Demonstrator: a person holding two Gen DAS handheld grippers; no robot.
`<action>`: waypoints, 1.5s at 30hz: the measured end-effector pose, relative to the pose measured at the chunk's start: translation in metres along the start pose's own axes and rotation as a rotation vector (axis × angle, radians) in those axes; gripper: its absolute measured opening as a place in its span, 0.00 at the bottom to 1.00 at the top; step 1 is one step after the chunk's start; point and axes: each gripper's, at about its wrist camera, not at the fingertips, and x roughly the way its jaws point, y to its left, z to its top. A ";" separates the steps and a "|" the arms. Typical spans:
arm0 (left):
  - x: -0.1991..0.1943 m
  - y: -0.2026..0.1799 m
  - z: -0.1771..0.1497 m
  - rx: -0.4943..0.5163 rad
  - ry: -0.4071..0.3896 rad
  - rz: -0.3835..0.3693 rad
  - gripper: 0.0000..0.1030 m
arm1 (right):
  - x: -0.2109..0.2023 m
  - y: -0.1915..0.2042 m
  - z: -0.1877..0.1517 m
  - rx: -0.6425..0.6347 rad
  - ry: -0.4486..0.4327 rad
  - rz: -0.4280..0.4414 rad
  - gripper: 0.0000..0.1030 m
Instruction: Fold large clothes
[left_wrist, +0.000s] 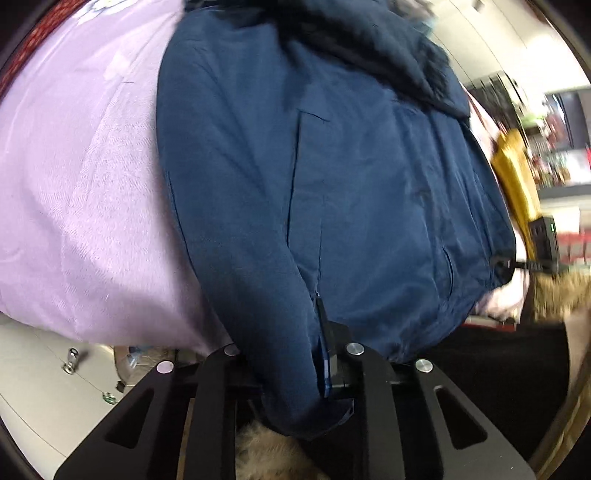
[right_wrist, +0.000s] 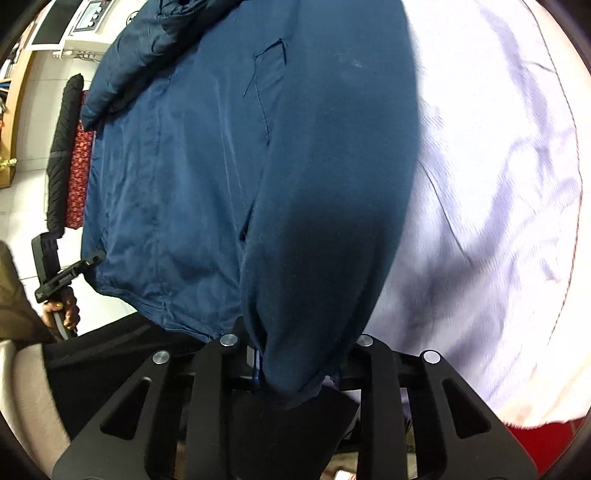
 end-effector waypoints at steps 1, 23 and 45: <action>-0.003 0.001 -0.004 0.001 0.009 -0.009 0.19 | -0.002 0.001 -0.003 0.007 0.005 0.007 0.25; -0.062 -0.016 0.104 0.007 -0.207 0.037 0.19 | -0.074 0.036 0.105 -0.007 -0.136 0.208 0.22; -0.111 -0.023 0.363 0.031 -0.375 0.178 0.19 | -0.174 0.049 0.347 0.183 -0.332 0.346 0.22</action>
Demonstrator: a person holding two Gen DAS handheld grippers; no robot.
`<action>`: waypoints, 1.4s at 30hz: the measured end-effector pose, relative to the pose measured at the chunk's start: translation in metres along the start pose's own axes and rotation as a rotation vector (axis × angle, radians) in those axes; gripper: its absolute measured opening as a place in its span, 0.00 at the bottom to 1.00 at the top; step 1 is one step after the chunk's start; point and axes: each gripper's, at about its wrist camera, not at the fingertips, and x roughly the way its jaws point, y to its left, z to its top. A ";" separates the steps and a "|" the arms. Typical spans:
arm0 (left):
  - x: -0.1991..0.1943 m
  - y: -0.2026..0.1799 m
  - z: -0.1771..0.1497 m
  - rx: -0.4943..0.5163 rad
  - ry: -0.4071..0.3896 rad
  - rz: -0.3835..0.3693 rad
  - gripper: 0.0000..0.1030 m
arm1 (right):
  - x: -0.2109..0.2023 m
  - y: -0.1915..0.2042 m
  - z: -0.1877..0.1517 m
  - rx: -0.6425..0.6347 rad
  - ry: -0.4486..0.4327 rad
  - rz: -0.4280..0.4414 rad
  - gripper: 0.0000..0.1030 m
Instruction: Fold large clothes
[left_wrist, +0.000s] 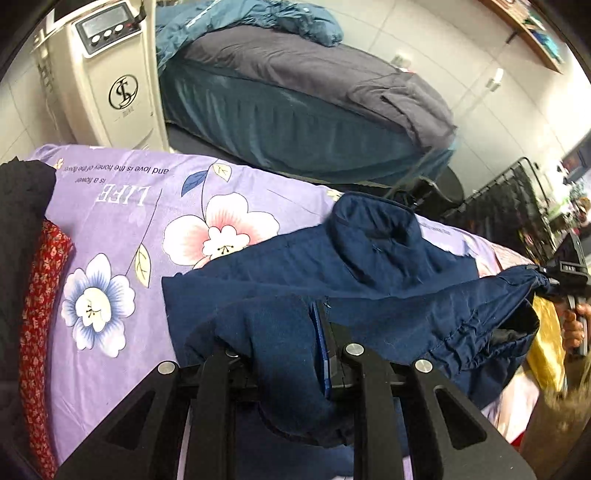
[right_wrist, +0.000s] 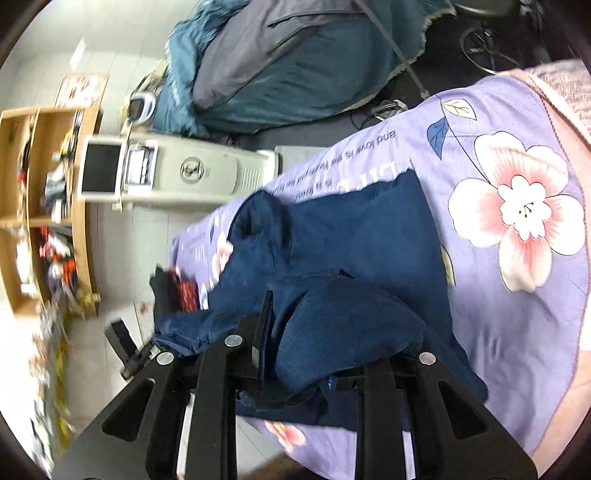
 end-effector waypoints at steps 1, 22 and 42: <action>0.007 0.001 0.002 -0.011 0.007 0.010 0.19 | 0.005 -0.006 0.004 0.027 -0.007 -0.001 0.22; 0.056 0.066 -0.001 -0.414 0.103 -0.184 0.38 | 0.069 -0.073 0.029 0.310 -0.053 0.089 0.38; -0.048 0.117 -0.018 -0.411 -0.048 -0.049 0.83 | -0.018 -0.086 0.029 0.286 -0.144 0.163 0.69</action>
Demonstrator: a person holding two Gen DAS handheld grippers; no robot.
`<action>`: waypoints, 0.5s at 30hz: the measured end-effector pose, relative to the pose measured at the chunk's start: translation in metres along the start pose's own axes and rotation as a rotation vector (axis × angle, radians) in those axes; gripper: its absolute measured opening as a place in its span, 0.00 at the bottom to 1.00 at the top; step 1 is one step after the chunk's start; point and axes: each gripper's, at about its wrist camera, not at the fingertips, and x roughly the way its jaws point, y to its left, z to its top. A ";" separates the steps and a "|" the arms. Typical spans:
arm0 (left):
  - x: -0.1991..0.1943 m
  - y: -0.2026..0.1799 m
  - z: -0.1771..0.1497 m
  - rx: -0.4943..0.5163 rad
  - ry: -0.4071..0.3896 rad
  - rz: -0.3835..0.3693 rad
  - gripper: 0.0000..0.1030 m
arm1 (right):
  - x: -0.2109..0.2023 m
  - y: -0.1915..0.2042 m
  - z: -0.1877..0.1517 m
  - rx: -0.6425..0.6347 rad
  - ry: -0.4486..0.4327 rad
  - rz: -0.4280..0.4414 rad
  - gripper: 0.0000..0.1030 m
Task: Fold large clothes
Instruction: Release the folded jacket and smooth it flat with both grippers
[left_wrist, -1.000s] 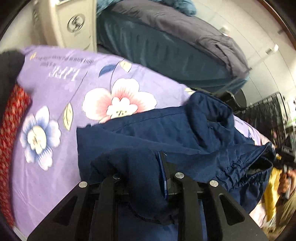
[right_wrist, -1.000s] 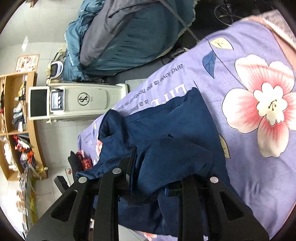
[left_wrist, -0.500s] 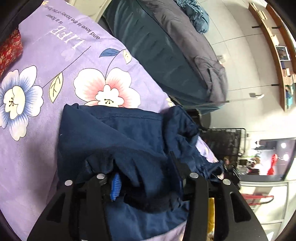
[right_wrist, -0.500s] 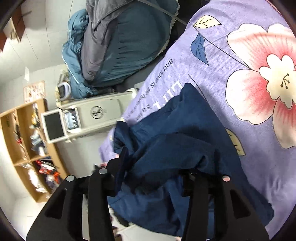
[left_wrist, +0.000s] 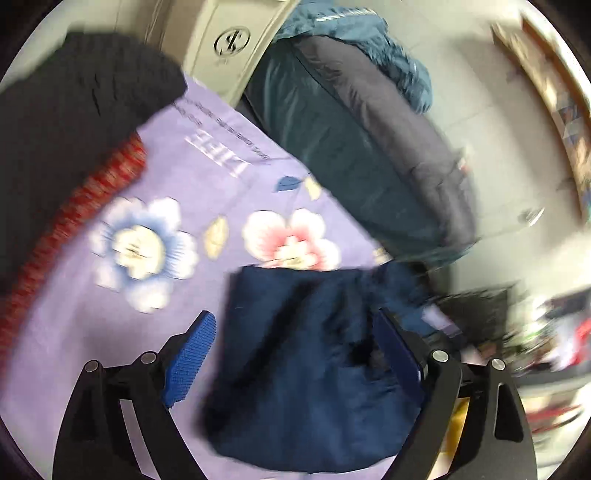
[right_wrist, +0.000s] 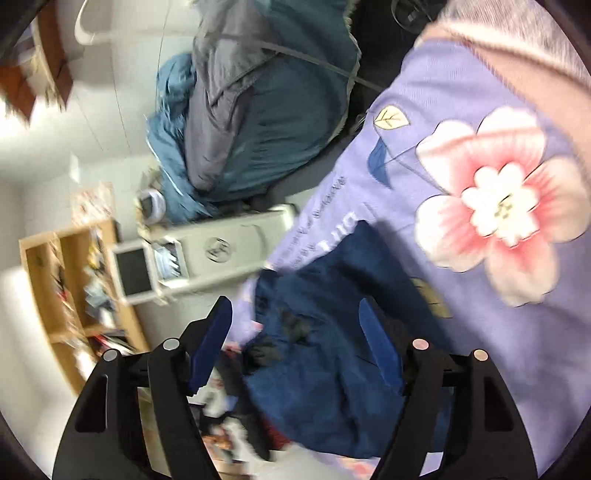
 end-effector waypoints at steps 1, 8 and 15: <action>0.000 -0.011 -0.009 0.061 -0.001 0.038 0.83 | 0.000 0.008 -0.007 -0.060 0.000 -0.054 0.69; 0.014 -0.104 -0.103 0.482 -0.043 0.160 0.84 | 0.033 0.083 -0.092 -0.627 0.011 -0.379 0.69; 0.055 -0.158 -0.156 0.623 -0.007 0.162 0.84 | 0.113 0.143 -0.193 -1.121 0.154 -0.470 0.69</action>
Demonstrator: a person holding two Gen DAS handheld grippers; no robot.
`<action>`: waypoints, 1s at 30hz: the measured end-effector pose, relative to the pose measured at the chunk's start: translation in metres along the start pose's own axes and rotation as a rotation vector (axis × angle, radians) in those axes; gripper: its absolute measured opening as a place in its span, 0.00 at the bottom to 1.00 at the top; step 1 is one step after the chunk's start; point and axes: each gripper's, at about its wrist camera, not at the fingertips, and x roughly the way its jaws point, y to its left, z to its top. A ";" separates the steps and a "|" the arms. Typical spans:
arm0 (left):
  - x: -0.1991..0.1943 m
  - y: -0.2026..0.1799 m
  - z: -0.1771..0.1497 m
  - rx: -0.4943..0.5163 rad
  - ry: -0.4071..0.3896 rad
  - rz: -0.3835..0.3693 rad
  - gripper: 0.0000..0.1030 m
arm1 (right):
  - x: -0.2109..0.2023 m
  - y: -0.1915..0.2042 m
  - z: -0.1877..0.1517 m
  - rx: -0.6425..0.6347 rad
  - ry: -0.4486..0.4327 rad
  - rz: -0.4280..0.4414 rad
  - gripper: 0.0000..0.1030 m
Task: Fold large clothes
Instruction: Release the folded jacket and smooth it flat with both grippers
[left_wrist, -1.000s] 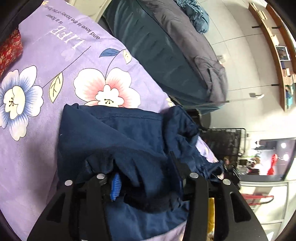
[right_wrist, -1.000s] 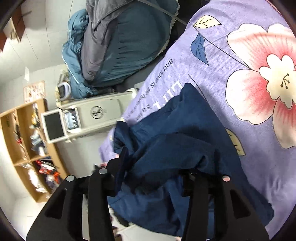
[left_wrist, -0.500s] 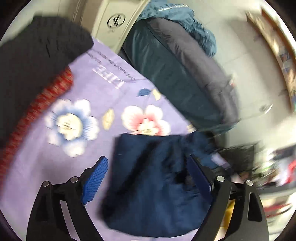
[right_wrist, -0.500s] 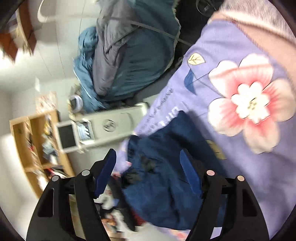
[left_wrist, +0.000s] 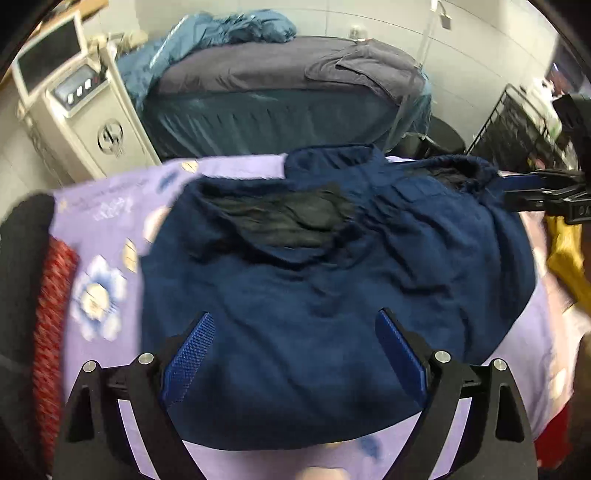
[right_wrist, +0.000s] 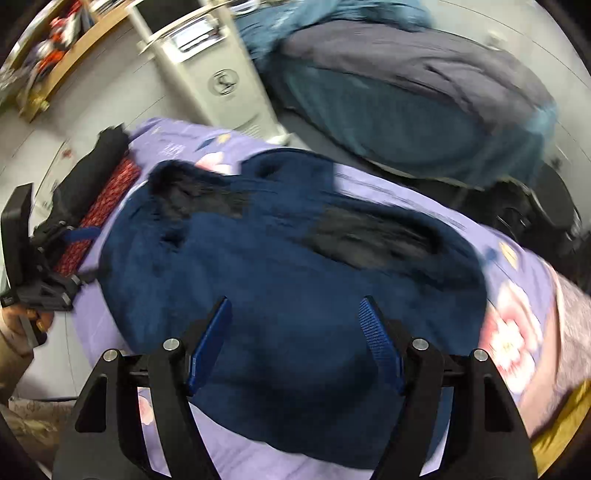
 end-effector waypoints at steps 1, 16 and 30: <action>0.002 -0.002 -0.002 -0.025 -0.002 -0.010 0.84 | 0.005 0.006 0.007 0.000 0.002 0.023 0.69; -0.009 -0.007 -0.067 0.005 0.047 0.076 0.84 | 0.108 0.097 0.059 -0.469 0.366 0.071 0.19; 0.042 -0.019 -0.034 -0.069 0.095 0.136 0.86 | 0.139 0.082 0.077 -0.215 0.159 -0.334 0.57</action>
